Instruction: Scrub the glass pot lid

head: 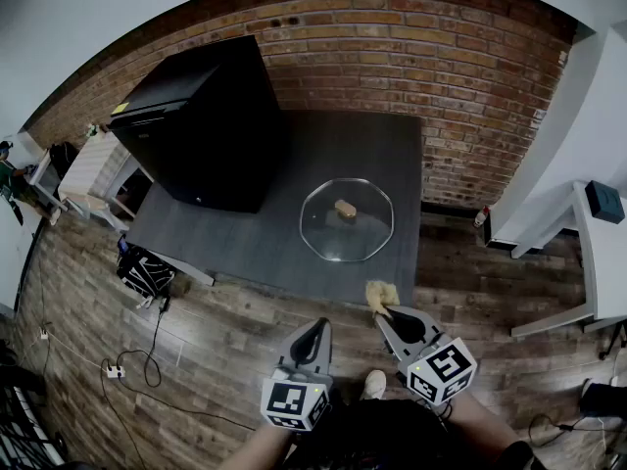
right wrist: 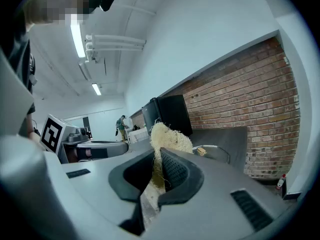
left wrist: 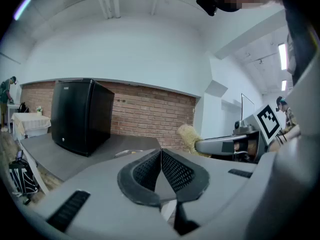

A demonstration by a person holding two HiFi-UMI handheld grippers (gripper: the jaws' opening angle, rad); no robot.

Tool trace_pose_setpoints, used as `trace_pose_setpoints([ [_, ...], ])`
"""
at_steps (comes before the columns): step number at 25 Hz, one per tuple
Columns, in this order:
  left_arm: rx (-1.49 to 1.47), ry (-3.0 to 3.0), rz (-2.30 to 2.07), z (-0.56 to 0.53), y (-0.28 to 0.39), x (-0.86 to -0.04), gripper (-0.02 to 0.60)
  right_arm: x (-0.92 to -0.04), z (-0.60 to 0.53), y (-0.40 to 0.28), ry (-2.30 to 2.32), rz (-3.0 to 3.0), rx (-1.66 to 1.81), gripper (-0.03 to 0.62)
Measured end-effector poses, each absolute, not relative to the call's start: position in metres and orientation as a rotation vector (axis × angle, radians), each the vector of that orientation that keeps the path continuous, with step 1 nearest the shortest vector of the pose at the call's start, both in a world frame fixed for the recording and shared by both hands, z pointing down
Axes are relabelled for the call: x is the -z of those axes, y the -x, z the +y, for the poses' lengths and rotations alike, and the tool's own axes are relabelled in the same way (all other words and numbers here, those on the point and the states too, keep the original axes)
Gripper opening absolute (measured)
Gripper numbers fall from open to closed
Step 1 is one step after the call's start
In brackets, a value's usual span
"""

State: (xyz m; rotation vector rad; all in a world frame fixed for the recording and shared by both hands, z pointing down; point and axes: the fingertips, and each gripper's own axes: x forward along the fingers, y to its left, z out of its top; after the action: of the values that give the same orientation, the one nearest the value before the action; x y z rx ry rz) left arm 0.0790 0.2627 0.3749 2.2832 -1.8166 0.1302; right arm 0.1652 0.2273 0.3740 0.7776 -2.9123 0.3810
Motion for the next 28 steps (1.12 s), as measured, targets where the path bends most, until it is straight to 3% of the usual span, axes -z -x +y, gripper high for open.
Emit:
trace_pose_setpoints([
  [28,-0.142,-2.253,-1.840,0.246,-0.075,-0.378,0.034,-0.370,0.208,-0.166,-0.762,-2.932,-0.382,0.041],
])
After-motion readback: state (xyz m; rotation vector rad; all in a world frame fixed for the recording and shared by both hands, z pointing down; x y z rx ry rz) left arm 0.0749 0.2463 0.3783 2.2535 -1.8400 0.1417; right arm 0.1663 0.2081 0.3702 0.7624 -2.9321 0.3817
